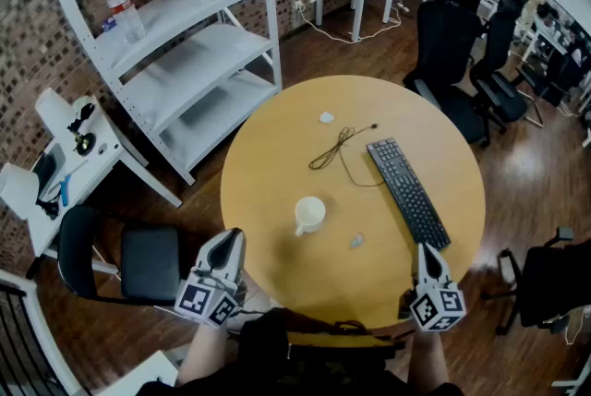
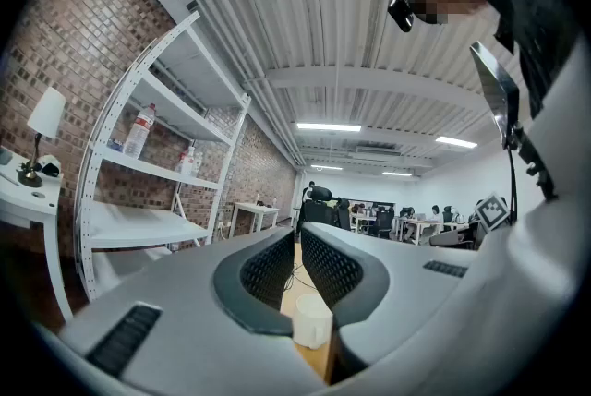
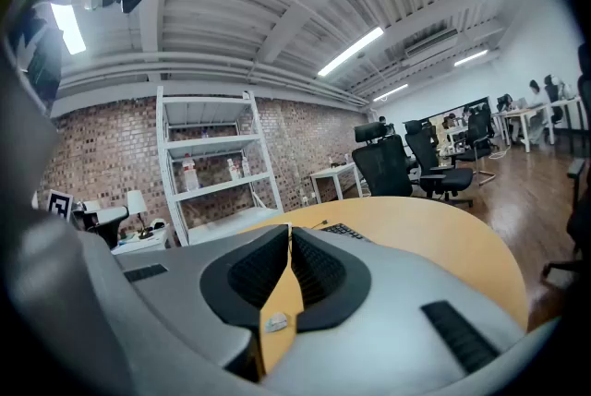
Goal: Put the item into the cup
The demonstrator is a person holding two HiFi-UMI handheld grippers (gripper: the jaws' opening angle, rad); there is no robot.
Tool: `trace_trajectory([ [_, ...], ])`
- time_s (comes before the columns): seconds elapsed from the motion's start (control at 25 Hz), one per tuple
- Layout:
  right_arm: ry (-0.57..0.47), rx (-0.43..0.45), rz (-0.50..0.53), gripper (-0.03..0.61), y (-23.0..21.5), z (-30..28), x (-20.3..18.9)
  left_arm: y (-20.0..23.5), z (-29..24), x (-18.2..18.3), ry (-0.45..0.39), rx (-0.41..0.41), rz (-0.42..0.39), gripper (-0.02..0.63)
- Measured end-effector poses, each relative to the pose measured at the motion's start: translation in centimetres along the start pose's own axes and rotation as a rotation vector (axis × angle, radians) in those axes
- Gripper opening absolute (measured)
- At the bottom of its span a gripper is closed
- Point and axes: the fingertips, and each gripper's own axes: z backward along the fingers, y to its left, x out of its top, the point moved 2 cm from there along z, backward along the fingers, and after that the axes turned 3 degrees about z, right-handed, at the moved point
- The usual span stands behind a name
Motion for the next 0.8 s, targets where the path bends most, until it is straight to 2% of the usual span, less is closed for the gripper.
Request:
trace_trajectory([
  [0.16,0.067,0.031,0.044,0.032,1.0,-2.3,-0.2,0.6,0.7,-0.2,0.003,-0.003,-0.003,0.018],
  [0.28,0.147,0.071,0.076,0.117,2.1,-4.4,-1.4,0.9,1.2,-0.4,0.001,0.000,-0.001,0.020],
  [0.4,0.287,0.124,0.120,0.193,3.1,-6.9,-4.7,1.0,1.7,-0.5,-0.007,0.008,0.009,0.018],
  [0.52,0.441,0.142,0.168,0.201,3.6,-9.3,-8.5,0.9,2.0,-0.6,-0.001,0.016,0.008,0.018],
  [0.68,0.594,0.124,0.245,0.207,2.7,-11.6,-13.3,1.5,3.1,-0.6,-0.001,0.057,0.014,0.018],
  [0.8,0.701,0.144,0.294,0.273,3.0,-12.7,-16.2,2.7,4.4,-0.8,0.018,0.102,-0.003,0.020],
])
